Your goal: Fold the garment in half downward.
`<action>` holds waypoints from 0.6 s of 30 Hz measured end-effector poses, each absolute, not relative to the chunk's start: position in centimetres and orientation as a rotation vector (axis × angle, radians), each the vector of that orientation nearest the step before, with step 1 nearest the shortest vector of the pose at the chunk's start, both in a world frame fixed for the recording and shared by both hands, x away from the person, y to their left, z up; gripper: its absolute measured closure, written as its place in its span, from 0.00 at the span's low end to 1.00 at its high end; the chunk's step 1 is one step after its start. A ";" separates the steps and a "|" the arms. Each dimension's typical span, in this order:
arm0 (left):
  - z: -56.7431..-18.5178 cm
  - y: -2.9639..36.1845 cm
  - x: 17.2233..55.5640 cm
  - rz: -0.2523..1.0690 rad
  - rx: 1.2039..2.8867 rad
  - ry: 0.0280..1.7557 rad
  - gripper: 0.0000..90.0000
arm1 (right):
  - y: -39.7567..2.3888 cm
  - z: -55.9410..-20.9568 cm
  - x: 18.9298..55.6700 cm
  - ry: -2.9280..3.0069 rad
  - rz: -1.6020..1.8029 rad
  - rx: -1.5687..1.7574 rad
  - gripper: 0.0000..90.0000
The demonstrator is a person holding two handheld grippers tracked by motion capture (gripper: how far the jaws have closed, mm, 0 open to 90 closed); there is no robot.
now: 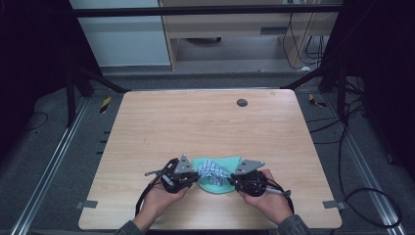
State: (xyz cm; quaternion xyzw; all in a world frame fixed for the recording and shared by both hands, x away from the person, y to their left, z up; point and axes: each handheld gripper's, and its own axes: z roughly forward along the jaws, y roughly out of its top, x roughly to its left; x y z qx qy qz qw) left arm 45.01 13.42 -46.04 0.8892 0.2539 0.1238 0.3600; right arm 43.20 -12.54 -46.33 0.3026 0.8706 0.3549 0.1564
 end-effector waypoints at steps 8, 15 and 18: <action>-46.4 13.5 44.8 0.292 2.307 0.649 0.97 | -12.4 -46.6 42.6 2.513 1.002 0.835 0.95; -46.6 13.9 44.5 0.273 2.316 0.644 0.98 | -12.5 -46.7 42.3 2.541 0.990 0.822 0.98; -46.9 14.0 44.3 0.257 2.336 0.636 0.98 | -12.4 -46.8 42.1 2.558 0.978 0.815 0.98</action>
